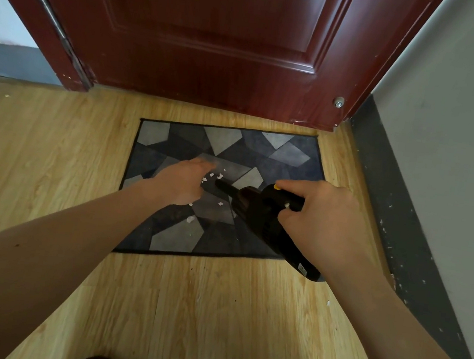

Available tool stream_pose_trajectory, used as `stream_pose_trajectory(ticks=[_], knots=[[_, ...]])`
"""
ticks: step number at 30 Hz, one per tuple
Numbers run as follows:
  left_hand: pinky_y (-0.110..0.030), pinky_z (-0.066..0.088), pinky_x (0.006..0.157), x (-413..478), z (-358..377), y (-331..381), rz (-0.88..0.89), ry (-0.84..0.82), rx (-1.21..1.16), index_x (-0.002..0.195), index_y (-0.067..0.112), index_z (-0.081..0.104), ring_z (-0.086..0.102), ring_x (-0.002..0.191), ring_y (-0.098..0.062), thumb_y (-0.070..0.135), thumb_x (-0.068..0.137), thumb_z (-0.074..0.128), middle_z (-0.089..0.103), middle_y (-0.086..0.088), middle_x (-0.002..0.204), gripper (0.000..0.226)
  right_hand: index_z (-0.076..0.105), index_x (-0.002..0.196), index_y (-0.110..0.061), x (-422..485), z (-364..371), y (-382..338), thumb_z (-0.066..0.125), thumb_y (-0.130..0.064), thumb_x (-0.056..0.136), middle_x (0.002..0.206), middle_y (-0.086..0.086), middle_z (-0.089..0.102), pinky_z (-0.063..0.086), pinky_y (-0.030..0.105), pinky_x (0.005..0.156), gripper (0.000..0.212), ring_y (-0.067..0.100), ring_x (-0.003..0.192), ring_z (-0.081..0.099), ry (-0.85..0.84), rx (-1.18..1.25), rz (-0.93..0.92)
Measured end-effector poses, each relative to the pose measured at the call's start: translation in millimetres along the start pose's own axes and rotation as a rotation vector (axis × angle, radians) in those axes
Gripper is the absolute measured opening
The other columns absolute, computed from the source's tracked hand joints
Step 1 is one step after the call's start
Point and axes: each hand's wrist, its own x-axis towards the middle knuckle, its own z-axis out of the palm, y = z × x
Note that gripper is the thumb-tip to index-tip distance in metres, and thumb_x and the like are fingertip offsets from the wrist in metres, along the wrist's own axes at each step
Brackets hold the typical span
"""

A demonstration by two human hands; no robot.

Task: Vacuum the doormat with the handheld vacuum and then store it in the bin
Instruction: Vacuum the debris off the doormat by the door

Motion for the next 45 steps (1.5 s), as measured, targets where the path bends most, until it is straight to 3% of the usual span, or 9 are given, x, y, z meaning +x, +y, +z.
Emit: stream_pose_trajectory(ticks=[5,12,17,22,27,33,38,43,45], knots=[[-0.033,0.039,0.103,2,0,0,-0.007,0.0,-0.008,0.147,0.018,0.027,0.042,0.13,-0.026,0.006,0.09,0.053,0.035,-0.009,0.149,0.063,0.07,0.109,-0.03,3,0,0,0.062,-0.01,0.078,0.093,0.003,0.074,0.057,0.036,0.068,0.037,0.023,0.082,0.067,0.025,-0.009,0.017],[-0.031,0.04,0.099,6,1,-4,-0.023,-0.004,-0.032,0.145,0.016,0.031,0.045,0.126,-0.025,0.006,0.09,0.054,0.039,-0.01,0.146,0.06,0.066,0.116,-0.033,10,4,-3,0.061,-0.012,0.08,0.098,0.001,0.073,0.055,0.031,0.072,0.042,0.021,0.086,0.066,0.023,0.001,0.013],[-0.032,0.038,0.103,6,0,-6,-0.033,-0.009,-0.033,0.147,0.017,0.028,0.042,0.131,-0.026,0.008,0.09,0.054,0.035,-0.009,0.149,0.063,0.069,0.11,-0.03,18,4,-4,0.06,-0.01,0.079,0.09,0.003,0.072,0.056,0.034,0.068,0.037,0.022,0.079,0.065,0.041,0.006,0.006],[-0.032,0.039,0.101,8,0,-9,-0.03,-0.004,-0.039,0.146,0.018,0.03,0.044,0.128,-0.027,0.007,0.089,0.053,0.039,-0.01,0.146,0.063,0.066,0.116,-0.032,29,6,0,0.059,-0.013,0.08,0.095,0.0,0.072,0.051,0.026,0.066,0.042,0.018,0.082,0.066,0.044,-0.032,-0.005],[-0.031,0.042,0.096,9,1,-9,-0.036,0.005,-0.039,0.146,0.019,0.029,0.047,0.124,-0.026,0.007,0.089,0.054,0.039,-0.01,0.145,0.064,0.068,0.112,-0.033,32,10,0,0.061,-0.014,0.079,0.095,0.001,0.072,0.057,0.036,0.072,0.039,0.021,0.085,0.066,0.027,0.002,-0.004],[-0.032,0.041,0.1,11,3,-11,-0.046,0.001,-0.051,0.147,0.019,0.028,0.044,0.129,-0.026,0.007,0.089,0.055,0.037,-0.009,0.147,0.066,0.071,0.103,-0.03,37,10,-3,0.058,-0.013,0.08,0.089,0.001,0.072,0.05,0.027,0.06,0.032,0.021,0.078,0.064,-0.003,-0.059,-0.04],[-0.03,0.04,0.1,12,2,-11,-0.043,0.004,-0.061,0.147,0.018,0.027,0.044,0.129,-0.026,0.008,0.09,0.055,0.036,-0.01,0.148,0.064,0.07,0.108,-0.027,43,7,-4,0.058,-0.012,0.081,0.095,0.005,0.072,0.055,0.034,0.07,0.033,0.024,0.084,0.065,0.011,-0.06,-0.042],[-0.03,0.038,0.102,12,2,-10,-0.056,0.016,-0.06,0.147,0.017,0.026,0.041,0.132,-0.025,0.009,0.09,0.055,0.033,-0.009,0.15,0.064,0.068,0.113,-0.031,48,8,-7,0.055,-0.014,0.082,0.094,0.004,0.072,0.05,0.029,0.061,0.037,0.022,0.08,0.064,0.002,-0.098,-0.064],[-0.03,0.039,0.101,11,2,-11,-0.061,0.029,-0.062,0.147,0.018,0.027,0.043,0.13,-0.025,0.009,0.09,0.055,0.035,-0.01,0.149,0.064,0.068,0.113,-0.029,50,8,-10,0.055,-0.014,0.083,0.097,0.005,0.071,0.053,0.031,0.064,0.036,0.023,0.083,0.064,0.005,-0.112,-0.07]])
